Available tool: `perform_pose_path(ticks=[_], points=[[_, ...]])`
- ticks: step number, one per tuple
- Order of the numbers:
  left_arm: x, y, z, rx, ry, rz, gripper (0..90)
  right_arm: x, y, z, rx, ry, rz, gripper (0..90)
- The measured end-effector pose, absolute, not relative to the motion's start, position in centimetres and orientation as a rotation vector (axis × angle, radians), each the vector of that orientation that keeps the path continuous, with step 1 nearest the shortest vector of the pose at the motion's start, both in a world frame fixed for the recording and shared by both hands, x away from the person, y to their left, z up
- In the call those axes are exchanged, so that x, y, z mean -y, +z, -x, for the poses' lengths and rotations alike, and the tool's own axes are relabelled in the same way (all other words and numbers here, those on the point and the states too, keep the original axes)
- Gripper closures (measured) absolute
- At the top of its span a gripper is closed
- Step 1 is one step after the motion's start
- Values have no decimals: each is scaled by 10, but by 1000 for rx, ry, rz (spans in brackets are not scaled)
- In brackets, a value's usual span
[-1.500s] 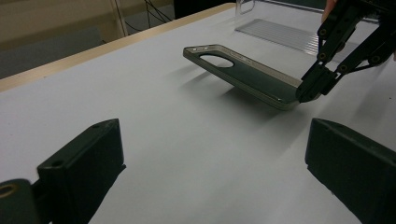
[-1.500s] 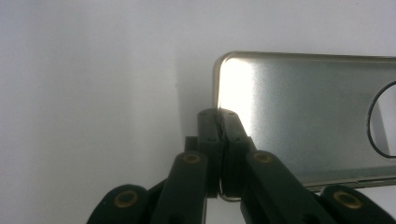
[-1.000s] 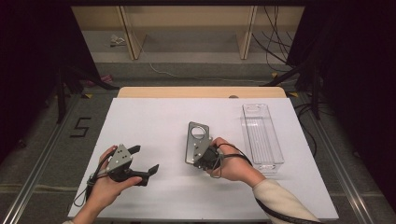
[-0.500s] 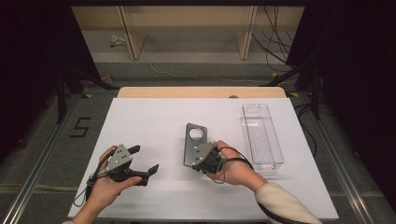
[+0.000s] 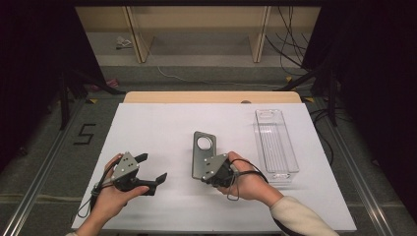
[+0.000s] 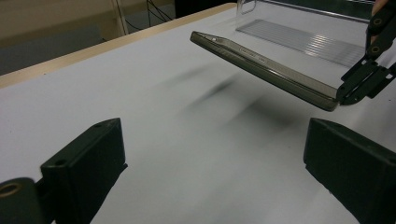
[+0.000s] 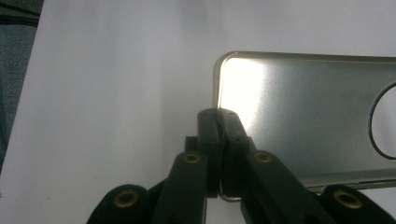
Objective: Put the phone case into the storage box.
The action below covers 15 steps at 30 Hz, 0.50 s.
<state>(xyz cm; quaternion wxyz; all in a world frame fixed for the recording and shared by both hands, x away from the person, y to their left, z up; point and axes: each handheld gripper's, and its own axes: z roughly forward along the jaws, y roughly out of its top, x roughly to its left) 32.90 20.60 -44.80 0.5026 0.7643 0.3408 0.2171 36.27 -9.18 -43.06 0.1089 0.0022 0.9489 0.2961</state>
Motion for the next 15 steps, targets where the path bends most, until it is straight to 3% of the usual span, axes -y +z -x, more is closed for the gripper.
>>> perform_pose_path(ticks=[15], points=[[-202, -445, -332, -867, 496, -1817, 84, 89, -431, -353, -2784, 896, 35, 898]])
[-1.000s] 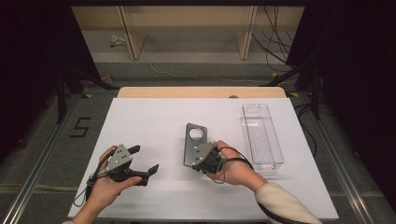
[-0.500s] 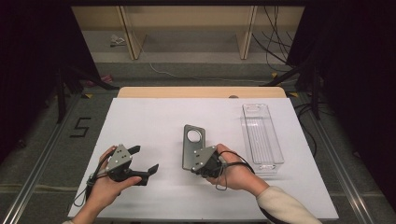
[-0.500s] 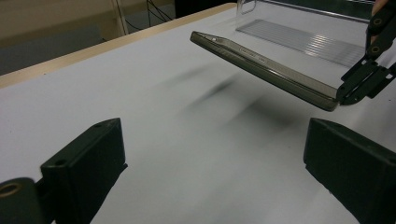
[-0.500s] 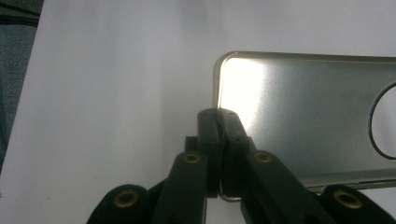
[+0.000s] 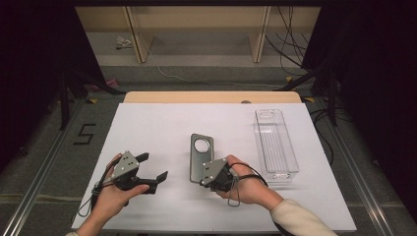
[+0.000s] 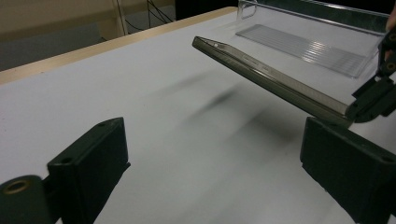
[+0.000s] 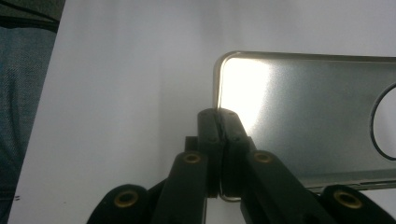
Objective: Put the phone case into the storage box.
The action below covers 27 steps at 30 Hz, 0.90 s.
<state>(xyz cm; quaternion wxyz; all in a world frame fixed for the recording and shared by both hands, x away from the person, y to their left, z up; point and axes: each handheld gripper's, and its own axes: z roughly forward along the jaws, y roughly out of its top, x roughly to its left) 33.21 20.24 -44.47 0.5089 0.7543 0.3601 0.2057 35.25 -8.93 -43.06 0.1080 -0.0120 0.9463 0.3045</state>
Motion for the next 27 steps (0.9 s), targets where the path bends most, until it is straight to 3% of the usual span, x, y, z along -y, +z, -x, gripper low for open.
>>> perform_pose_path(ticks=[19, 27], points=[[-140, -424, -384, -961, 321, -1890, 224, 86, -429, -348, -2754, 907, 47, 898], [-127, -418, -404, -1029, 313, -1909, 301, 86, -429, -348, -2747, 907, 55, 898]])
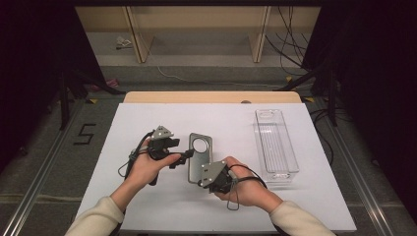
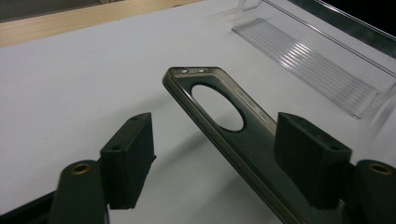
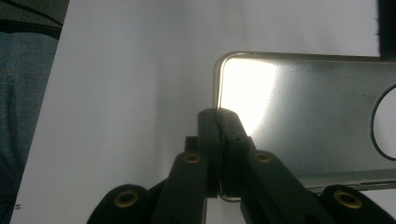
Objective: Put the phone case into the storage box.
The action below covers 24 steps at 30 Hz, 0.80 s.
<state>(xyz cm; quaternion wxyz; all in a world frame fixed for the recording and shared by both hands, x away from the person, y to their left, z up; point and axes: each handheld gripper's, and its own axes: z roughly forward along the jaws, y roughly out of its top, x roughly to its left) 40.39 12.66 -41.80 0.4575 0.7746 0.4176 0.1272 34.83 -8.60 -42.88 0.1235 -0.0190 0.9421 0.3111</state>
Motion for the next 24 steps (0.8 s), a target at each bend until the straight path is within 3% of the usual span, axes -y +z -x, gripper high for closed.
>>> perform_pose_path(ticks=[24], points=[[-114, -423, -431, -1197, 147, -1887, 597, 82, -426, -344, -2714, 905, 95, 898]])
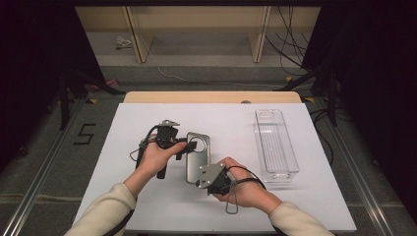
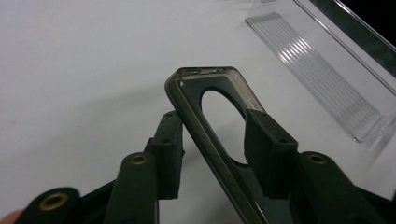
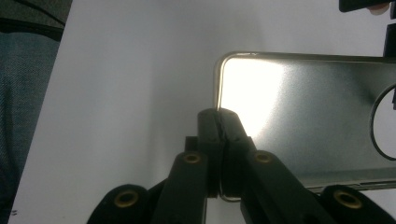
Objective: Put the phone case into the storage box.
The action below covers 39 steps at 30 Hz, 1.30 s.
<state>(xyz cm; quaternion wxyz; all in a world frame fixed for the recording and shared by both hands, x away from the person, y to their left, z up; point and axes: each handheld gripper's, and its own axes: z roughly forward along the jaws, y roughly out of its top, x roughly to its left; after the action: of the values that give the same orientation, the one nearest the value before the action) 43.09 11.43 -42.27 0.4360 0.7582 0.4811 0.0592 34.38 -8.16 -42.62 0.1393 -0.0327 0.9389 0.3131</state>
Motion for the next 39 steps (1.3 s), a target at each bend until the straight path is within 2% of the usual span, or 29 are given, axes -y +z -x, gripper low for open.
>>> perform_pose_path(ticks=[5, 13, 22, 25, 27, 39], points=[[-117, -421, -430, -1213, 117, -1842, 676, 81, -428, -343, -2731, 899, 100, 899], [-114, -416, -425, -1201, 92, -1793, 732, 79, -433, -344, -2733, 883, 105, 898], [-107, -404, -411, -1112, 75, -1727, 812, 78, -439, -347, -2734, 844, 104, 887], [-107, -402, -407, -1074, 120, -1723, 814, 80, -440, -349, -2734, 849, 59, 866], [-110, -400, -404, -1048, 181, -1735, 814, 82, -440, -350, -2732, 859, 43, 815], [-133, -408, -397, -991, 248, -1650, 814, 89, -429, -361, -2640, 1123, -194, 495]])
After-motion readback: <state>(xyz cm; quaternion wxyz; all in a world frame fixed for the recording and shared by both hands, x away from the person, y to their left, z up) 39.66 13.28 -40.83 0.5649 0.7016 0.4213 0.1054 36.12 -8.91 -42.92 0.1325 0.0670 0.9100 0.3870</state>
